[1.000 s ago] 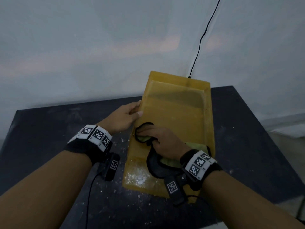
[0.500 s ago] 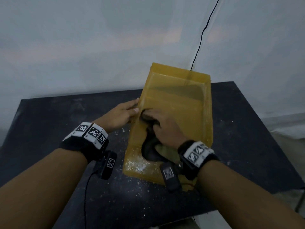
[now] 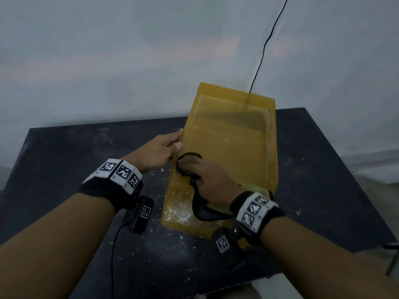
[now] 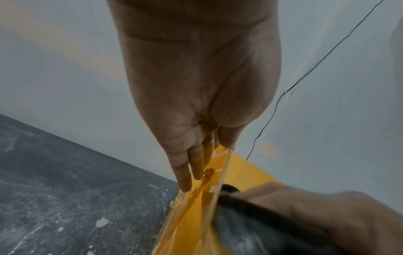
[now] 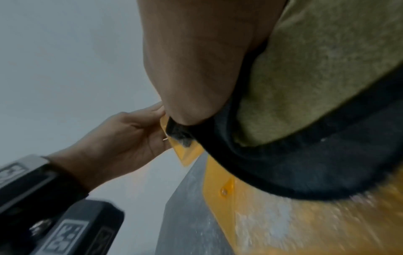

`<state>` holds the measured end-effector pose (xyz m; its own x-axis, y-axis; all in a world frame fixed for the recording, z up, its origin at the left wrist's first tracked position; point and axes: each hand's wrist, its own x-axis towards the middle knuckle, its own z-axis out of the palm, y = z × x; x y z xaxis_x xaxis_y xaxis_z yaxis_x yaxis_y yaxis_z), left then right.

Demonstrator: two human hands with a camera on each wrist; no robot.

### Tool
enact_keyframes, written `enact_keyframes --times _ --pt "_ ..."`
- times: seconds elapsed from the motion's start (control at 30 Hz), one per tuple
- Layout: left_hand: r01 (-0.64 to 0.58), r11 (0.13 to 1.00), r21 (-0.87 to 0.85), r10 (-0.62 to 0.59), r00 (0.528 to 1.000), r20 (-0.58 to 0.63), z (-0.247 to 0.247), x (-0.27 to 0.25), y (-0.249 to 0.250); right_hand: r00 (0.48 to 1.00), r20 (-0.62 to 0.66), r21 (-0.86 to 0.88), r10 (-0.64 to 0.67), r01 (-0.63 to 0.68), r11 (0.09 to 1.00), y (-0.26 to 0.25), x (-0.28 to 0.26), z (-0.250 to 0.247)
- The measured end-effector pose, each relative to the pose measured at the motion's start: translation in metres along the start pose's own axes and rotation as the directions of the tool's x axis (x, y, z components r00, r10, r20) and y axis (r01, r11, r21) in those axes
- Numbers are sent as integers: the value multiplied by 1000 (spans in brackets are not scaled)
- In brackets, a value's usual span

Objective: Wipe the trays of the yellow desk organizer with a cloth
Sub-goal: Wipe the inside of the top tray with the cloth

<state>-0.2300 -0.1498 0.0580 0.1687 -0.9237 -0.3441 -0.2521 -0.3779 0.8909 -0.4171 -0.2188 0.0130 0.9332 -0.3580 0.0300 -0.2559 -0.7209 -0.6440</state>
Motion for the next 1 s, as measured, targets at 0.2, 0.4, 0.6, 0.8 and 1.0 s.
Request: enact_keyframes --times 0.2,0.4,0.6,0.8,1.0 --pt "-43 999 -6 42 998 -46 5 -6 3 1000 -9 225 -21 23 974 -9 -23 -2" --pt "-78 975 -209 63 995 -78 7 -22 -2 1000 18 1 -1 1 1000 -22 -23 10" --pt "-132 962 -238 103 986 -132 -1 -49 2 972 93 426 215 -234 874 -32 -40 0" --pt "-126 992 -6 126 988 90 -6 -80 5 885 65 977 461 -150 149 -60 -22 1" --pt "-93 993 70 92 996 19 -13 -92 1 855 -28 899 519 -205 387 -65 -18 5"
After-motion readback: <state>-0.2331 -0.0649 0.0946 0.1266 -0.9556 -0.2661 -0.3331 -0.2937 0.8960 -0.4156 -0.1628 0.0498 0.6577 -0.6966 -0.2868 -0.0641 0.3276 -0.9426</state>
